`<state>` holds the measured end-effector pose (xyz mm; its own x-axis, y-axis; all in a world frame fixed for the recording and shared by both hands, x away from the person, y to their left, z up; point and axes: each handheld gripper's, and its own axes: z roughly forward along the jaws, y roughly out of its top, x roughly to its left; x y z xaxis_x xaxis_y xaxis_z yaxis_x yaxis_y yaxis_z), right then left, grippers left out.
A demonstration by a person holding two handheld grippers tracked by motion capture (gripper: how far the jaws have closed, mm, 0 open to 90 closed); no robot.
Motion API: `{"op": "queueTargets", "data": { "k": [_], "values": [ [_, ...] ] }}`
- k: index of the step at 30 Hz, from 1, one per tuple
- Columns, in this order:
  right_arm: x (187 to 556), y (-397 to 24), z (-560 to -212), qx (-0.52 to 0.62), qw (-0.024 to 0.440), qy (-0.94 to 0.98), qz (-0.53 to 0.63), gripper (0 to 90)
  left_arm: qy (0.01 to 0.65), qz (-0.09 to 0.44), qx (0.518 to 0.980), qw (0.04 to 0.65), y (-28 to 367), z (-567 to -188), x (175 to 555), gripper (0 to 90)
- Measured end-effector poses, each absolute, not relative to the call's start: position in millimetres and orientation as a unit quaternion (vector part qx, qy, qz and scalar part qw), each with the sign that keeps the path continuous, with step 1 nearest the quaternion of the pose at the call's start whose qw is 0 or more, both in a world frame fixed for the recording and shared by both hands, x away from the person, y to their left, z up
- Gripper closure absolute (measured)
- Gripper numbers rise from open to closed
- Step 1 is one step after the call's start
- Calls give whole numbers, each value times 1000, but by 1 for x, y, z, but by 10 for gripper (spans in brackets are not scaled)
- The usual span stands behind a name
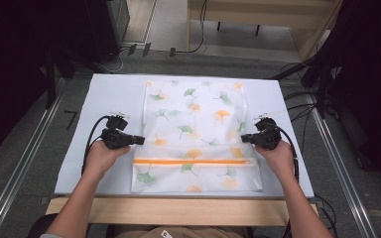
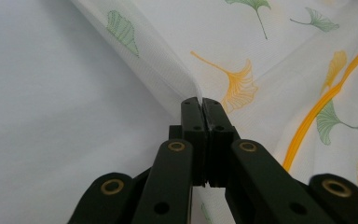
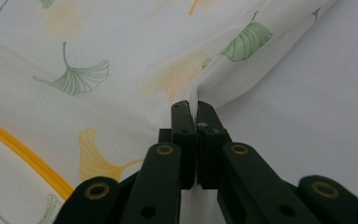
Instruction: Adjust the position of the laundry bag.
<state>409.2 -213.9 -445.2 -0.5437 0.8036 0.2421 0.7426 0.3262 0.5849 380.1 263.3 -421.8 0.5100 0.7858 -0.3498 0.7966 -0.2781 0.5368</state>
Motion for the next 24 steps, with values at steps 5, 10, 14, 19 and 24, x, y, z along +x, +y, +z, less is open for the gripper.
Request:
{"op": "queueTargets", "data": {
  "k": [5, 10, 14, 19, 24],
  "values": [
    [412, -200, -445, 461, 33, 819, 340, 888, 504, -3, 794, 340, 278, -419, 377, 899],
    [414, -190, -446, 455, 21, 819, 349, 887, 516, 5, 786, 341, 293, -418, 376, 900],
    [413, -180, -445, 447, 21, 827, 342, 885, 524, 1, 782, 336, 301, -423, 379, 900],
    [414, -179, -449, 446, 31, 833, 325, 861, 522, 0, 785, 334, 299, -424, 380, 868],
    [414, -186, -448, 456, 40, 827, 327, 682, 521, -7, 778, 351, 298, -418, 377, 587]
  ]
}}
